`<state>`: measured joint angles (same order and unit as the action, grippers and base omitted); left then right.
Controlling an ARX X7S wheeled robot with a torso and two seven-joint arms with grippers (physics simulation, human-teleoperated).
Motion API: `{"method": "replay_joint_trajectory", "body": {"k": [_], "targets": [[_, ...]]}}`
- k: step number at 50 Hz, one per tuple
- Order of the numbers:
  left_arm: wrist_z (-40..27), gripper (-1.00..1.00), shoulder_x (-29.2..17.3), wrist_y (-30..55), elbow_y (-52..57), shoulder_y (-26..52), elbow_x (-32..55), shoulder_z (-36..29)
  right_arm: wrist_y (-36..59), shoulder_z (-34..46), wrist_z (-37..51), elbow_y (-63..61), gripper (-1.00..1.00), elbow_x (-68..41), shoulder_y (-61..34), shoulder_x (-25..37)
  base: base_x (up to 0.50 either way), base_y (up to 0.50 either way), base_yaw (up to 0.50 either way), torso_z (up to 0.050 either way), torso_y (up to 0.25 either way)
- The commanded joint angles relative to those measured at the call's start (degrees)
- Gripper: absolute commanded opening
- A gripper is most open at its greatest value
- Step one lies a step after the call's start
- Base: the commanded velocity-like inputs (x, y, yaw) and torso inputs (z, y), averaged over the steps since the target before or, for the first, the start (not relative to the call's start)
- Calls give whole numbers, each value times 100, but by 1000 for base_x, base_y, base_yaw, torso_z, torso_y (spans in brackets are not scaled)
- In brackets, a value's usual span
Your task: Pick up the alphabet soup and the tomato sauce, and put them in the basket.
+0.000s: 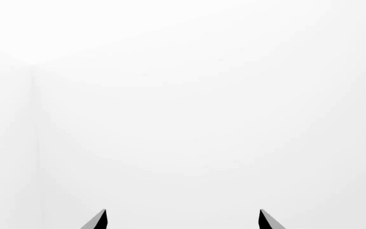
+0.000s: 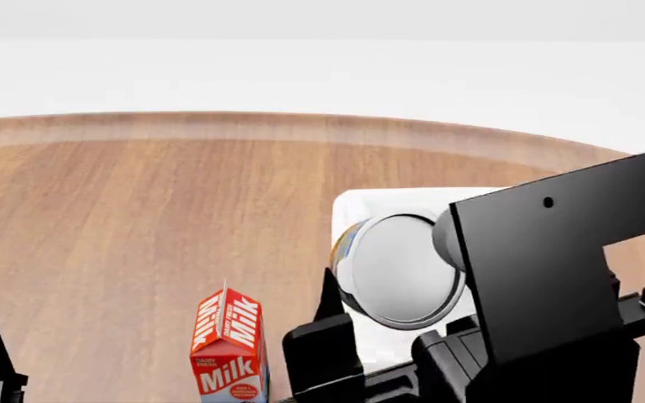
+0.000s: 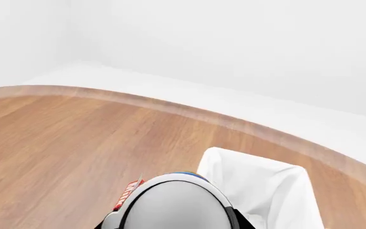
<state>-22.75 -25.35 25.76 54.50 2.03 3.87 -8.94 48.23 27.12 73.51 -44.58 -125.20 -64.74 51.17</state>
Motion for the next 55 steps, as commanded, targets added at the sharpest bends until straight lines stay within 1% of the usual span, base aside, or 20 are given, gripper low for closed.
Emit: {"method": "replay_joint_trajectory", "body": {"k": [1, 8, 14, 25, 29, 41, 51, 55], "targets": [[-8, 100, -11, 14, -12, 39, 20, -5, 507, 119, -336, 842, -100, 636, -692, -407, 0, 0, 0, 0, 0], [-16, 100, -16, -34, -48, 21, 18, -23, 733, 295, -809, 1451, -100, 1417, -736, -769, 0, 0, 0, 0, 0], [-22, 100, -20, -58, -75, 18, 26, -28, 767, 367, -1087, 1866, -100, 1781, -829, -971, 0, 0, 0, 0, 0], [-43, 100, -52, -134, -70, -87, 62, 31, 777, 790, -2057, 3065, -100, 3360, -854, -1404, 0, 0, 0, 1, 1], [-44, 100, -48, -138, -95, -58, 58, 6, 652, 951, -2428, 3656, -100, 3888, -864, -1542, 0, 0, 0, 0, 0], [-56, 100, -61, -67, -46, -4, 93, 15, 32, 1485, -3427, 4864, -100, 5222, -671, -1870, 0, 0, 0, 0, 1], [-59, 100, -79, -38, -36, 25, 146, 60, -578, 1781, -4136, 5825, -100, 5958, -614, -2193, 0, 0, 0, 0, 1], [-69, 100, -73, -104, -61, -7, 161, 73, -740, 1846, -4303, 6000, -100, 6115, -582, -2243, 0, 0, -1, 0, 0]]}}
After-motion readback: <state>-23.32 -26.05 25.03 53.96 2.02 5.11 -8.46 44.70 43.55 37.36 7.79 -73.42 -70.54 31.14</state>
